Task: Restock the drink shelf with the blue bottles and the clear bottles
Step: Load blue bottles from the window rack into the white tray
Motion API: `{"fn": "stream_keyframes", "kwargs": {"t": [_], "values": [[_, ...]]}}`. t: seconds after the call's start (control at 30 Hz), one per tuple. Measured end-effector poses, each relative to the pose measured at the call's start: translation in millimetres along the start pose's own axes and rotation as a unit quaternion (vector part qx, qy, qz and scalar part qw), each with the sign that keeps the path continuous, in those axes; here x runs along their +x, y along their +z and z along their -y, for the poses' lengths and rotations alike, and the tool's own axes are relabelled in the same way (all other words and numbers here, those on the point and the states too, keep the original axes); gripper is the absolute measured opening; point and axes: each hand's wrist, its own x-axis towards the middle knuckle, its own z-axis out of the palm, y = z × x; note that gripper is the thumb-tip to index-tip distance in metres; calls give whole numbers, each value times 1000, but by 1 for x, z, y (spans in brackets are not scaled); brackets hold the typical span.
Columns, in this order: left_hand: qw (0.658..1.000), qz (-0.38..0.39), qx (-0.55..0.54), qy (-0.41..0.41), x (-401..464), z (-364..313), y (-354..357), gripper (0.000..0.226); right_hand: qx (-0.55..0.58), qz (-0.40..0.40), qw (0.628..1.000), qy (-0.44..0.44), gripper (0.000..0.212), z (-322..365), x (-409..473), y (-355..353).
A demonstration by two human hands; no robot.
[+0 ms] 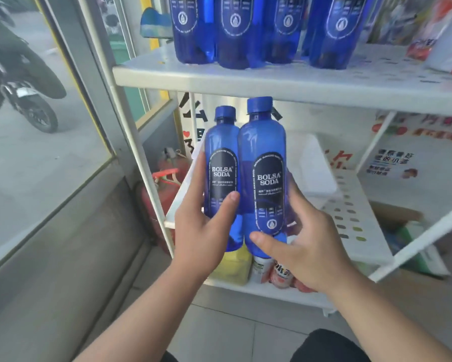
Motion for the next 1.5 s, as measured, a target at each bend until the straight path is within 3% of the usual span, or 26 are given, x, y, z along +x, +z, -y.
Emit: {"fn": "stream_keyframes", "kwargs": {"t": [0.27, 0.43, 0.53, 0.63, 0.83, 1.03, 1.1, 1.23, 1.37, 1.5], "values": [[988, 12, 33, -150, 67, 12, 10, 57, 68, 25, 997, 14, 59, -17, 60, 4], [981, 31, 84, -174, 119, 16, 18, 32, 41, 16, 996, 78, 45, -26, 123, 0], [964, 50, 161, -204, 142, 31, 20, 46, 13, 38, 992, 120, 43, -41, 150, 5], [932, 79, 270, -228, 154, 47, 22, 53, -27, 55, 985, 162, 40, -60, 169, 19], [870, 125, 413, -237, 180, 70, 27, 45, -42, 103, 970, 215, 34, -98, 190, 48], [757, 270, 562, -197, 169, 103, 35, 36, -86, 187, 959, 194, 41, -110, 198, 64], [741, 279, 579, -196, 172, 110, 38, 34, -86, 191, 959, 189, 43, -112, 201, 67], [758, 238, 581, -176, 166, 110, 40, 21, -191, 191, 953, 137, 20, -105, 197, 66], [825, 151, 527, -139, 152, 95, 38, 22, -232, 85, 963, 105, 14, -88, 177, 58], [915, 78, 389, -77, 125, 58, 39, 27, -123, -25, 992, 23, 27, -61, 145, 47]]}}
